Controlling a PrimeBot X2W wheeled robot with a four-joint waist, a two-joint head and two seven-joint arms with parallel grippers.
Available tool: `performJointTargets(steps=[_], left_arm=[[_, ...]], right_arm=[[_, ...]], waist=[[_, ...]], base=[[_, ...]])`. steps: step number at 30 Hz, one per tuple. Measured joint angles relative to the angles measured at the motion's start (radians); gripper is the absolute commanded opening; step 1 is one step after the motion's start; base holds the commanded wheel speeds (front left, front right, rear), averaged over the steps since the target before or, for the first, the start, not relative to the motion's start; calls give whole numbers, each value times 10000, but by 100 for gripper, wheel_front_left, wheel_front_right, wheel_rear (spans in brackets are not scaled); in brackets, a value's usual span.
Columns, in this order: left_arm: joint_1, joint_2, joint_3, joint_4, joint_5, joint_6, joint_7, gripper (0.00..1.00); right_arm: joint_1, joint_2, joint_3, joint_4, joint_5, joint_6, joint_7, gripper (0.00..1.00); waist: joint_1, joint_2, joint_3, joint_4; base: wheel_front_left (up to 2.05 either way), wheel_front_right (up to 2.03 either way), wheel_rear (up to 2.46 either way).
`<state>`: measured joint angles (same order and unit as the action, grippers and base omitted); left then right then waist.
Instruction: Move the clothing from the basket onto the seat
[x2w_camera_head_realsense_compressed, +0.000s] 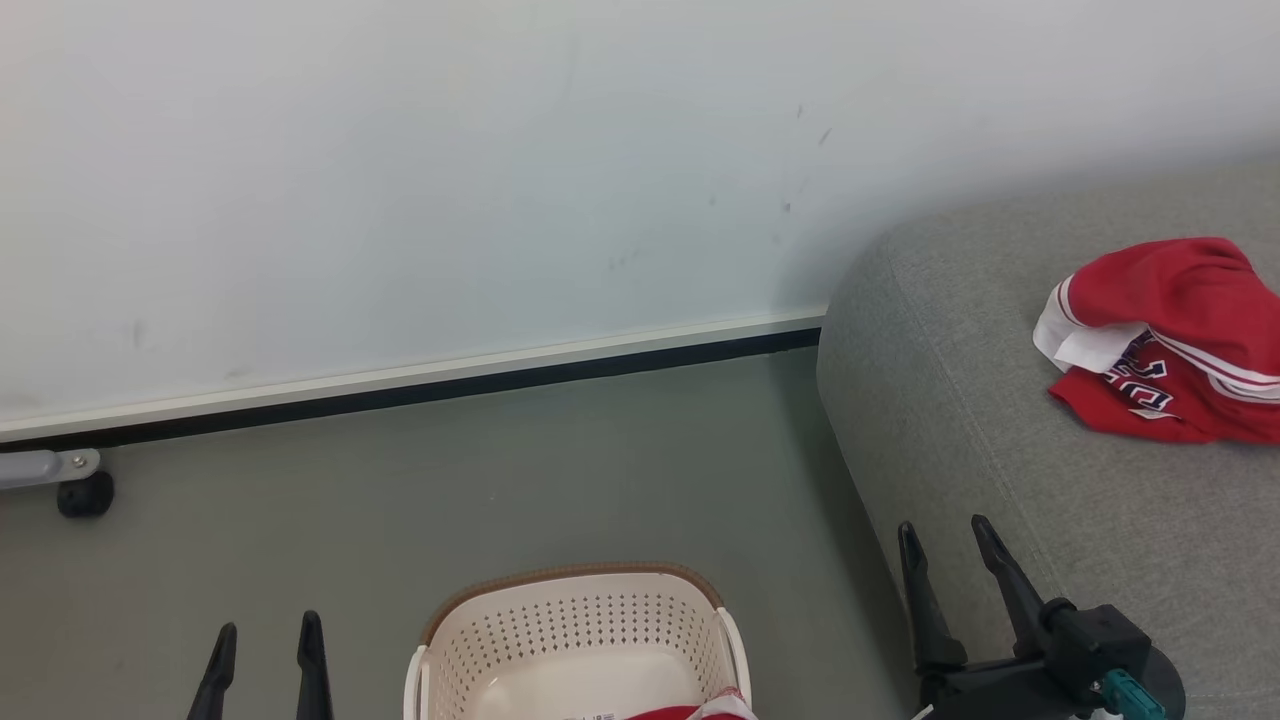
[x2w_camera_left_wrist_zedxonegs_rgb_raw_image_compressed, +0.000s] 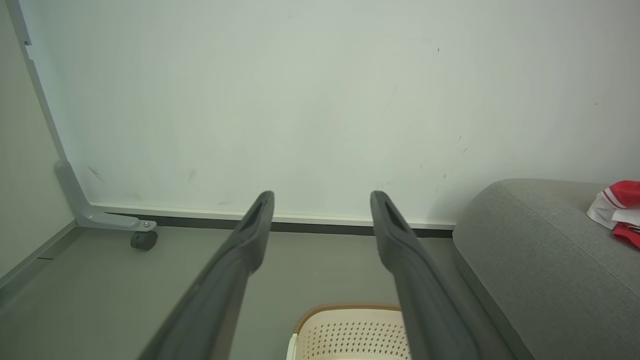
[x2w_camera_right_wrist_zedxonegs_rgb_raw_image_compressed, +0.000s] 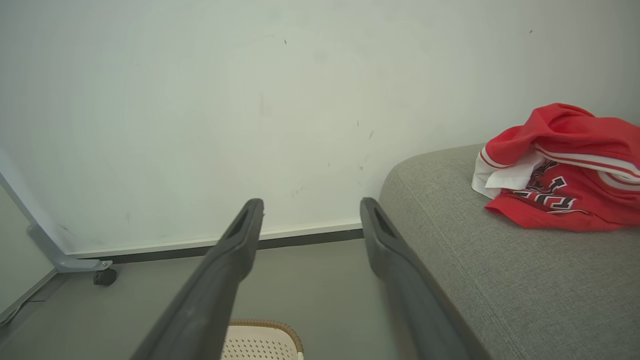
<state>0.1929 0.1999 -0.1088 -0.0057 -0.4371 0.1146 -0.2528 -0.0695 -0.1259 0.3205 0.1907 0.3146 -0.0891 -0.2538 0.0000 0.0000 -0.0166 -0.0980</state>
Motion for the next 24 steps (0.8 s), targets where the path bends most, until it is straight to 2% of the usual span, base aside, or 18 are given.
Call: performJointTargets(steps=[10,18,24], left_arm=[[-78,-6,-301,4,94,-19,0,100],[-970,79,-767,385,272,-393,242,100],[-1950,203,-1231,1187,408,-786,671,100]], right_arm=[[-1,-27,-207,-391,-71,-77,0,100],[-266,-54,-546,-911,-109,-134,-2,100],[-686,-61,-849,-1243,-176,-178,-27,100]], waist=[[0,0,476,-43],[1,0,1267,-154],[2,1,2045,-298]], base=[[0,0,0],[0,0,0],[0,0,0]])
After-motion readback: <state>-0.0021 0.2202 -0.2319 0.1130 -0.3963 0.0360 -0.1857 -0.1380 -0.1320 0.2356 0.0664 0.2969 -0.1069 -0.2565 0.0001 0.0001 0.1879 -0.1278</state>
